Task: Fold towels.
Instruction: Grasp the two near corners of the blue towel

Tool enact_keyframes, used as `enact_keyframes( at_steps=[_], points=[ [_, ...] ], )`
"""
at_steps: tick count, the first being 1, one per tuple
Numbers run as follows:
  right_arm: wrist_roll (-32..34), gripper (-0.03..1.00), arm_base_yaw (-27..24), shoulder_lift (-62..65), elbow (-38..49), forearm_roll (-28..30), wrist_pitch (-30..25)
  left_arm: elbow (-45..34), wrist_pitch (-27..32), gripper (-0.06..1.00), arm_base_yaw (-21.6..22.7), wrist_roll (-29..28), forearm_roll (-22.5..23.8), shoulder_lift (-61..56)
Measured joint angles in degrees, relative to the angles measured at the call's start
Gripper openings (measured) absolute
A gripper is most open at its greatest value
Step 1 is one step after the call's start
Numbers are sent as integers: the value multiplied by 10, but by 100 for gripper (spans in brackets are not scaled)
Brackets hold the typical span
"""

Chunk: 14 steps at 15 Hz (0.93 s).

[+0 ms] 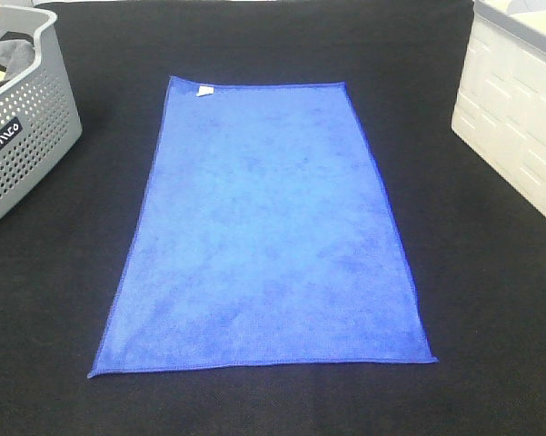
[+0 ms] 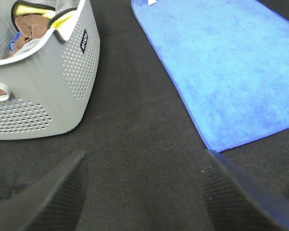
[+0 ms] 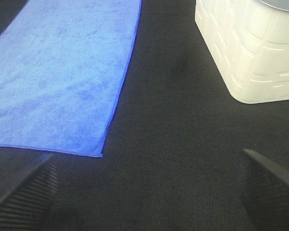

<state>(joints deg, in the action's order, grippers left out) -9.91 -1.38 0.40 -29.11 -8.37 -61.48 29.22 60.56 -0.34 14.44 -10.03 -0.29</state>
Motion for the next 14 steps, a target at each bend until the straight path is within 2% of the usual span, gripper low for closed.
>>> enact_keyframes(
  at_steps=[14],
  points=[
    [0, 94, 0, 0, 0, 0, 0, 0, 0, 64, 0, 0, 0, 0]
  ],
)
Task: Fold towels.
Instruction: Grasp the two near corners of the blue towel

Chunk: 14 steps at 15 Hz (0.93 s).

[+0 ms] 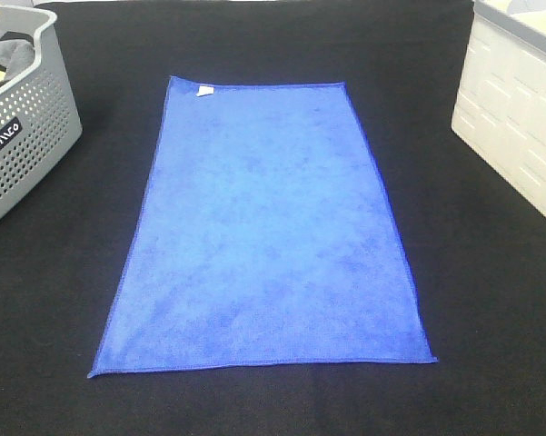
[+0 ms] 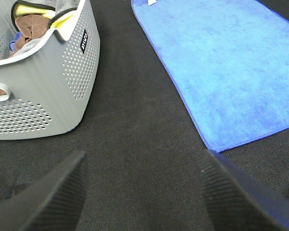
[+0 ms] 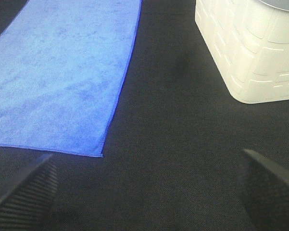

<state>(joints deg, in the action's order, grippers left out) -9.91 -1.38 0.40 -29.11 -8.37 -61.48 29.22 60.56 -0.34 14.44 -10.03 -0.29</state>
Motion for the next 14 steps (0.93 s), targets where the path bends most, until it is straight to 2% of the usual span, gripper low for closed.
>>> enact_keyframes(
  at_steps=[14],
  points=[
    [0, 94, 0, 0, 0, 0, 0, 0, 0, 64, 0, 0, 0, 0]
  ],
)
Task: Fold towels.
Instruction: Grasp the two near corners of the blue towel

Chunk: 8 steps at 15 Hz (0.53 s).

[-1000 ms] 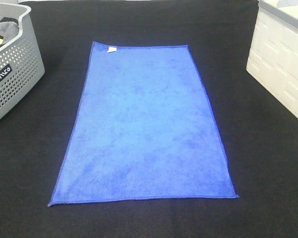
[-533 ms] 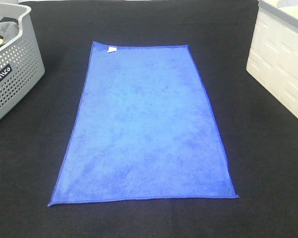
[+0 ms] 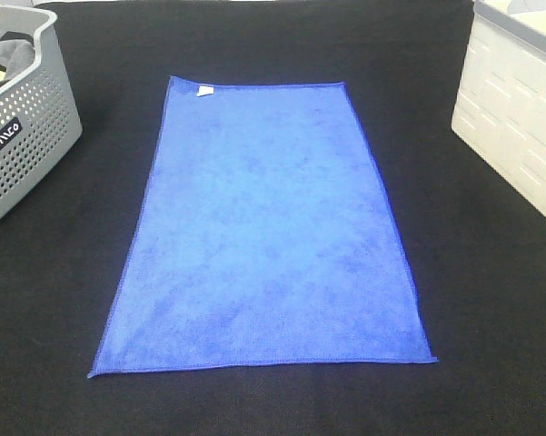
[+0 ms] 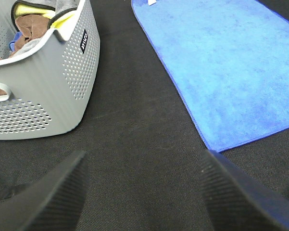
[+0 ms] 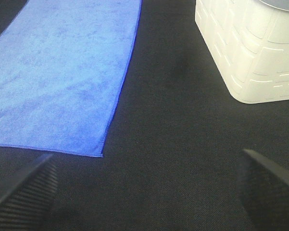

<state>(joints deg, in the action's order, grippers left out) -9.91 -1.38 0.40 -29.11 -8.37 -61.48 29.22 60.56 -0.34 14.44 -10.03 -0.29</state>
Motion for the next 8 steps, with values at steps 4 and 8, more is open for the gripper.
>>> enact_keyframes(
  at_steps=[4, 8],
  points=[
    [0, 94, 0, 0, 0, 0, 0, 0, 0, 64, 0, 0, -4, 0],
    [0, 94, 0, 0, 0, -8, 0, 0, -1, 64, 0, 0, -19, 0]
  ],
)
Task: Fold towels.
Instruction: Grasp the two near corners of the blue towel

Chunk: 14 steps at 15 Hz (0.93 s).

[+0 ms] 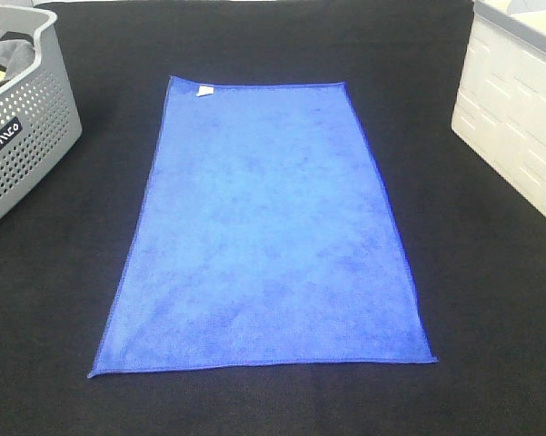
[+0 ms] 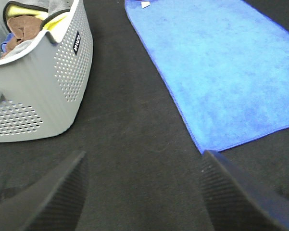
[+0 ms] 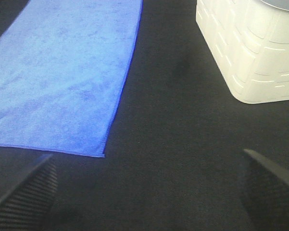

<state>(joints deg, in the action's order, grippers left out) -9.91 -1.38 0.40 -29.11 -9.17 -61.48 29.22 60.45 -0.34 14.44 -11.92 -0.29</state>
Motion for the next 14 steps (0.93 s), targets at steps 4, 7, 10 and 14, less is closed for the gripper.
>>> enact_keyframes(
  at_steps=[4, 7, 10, 14],
  points=[
    [0, 94, 0, -1, 0, -4, 0, 7, -85, 64, 0, 0, -16, 21],
    [10, 94, 0, -57, -5, -6, 30, 7, -216, 64, 0, 0, -62, 100],
    [69, 94, 0, -142, -7, -9, 71, 7, -259, 64, 0, 0, -124, 207],
    [106, 94, 0, -264, -8, -29, 112, 7, -258, 64, 0, 0, -209, 353]
  ],
)
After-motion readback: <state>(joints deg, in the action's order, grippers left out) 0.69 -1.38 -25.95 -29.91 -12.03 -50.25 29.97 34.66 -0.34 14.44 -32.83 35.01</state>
